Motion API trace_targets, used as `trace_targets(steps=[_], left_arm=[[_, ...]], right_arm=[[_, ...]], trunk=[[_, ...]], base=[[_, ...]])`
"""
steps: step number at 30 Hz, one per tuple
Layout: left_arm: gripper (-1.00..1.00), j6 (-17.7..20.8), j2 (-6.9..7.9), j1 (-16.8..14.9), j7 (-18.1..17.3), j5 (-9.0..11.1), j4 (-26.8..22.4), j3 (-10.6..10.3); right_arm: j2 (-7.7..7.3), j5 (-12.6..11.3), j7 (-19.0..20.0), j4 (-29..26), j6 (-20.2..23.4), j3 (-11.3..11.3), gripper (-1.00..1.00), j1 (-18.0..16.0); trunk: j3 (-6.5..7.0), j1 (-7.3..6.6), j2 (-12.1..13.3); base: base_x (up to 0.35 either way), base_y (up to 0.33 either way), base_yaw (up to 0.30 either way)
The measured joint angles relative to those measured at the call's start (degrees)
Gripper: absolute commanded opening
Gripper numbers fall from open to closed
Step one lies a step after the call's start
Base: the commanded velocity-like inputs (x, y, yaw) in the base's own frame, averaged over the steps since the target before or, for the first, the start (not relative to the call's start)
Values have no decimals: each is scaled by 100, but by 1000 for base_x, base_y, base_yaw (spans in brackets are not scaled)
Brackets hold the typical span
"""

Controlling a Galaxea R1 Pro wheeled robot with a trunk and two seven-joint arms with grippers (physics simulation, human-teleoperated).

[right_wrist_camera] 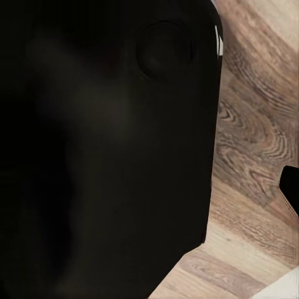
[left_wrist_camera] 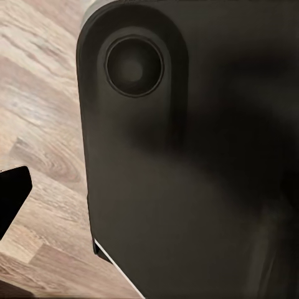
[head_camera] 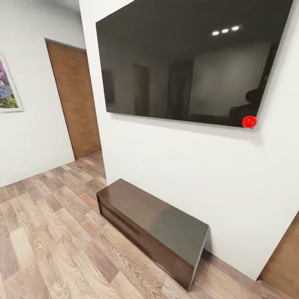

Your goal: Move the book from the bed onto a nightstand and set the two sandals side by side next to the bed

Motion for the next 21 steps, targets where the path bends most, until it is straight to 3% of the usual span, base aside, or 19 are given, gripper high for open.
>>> trace_targets(steps=[21], left_arm=[[100, 0, 0, 0, 0, 1, 6, -8]], right_arm=[[0, 0, 2, 0, -3, -3, 100, 0]], trunk=[[0, 0, 0]], base=[[0, 0, 291]])
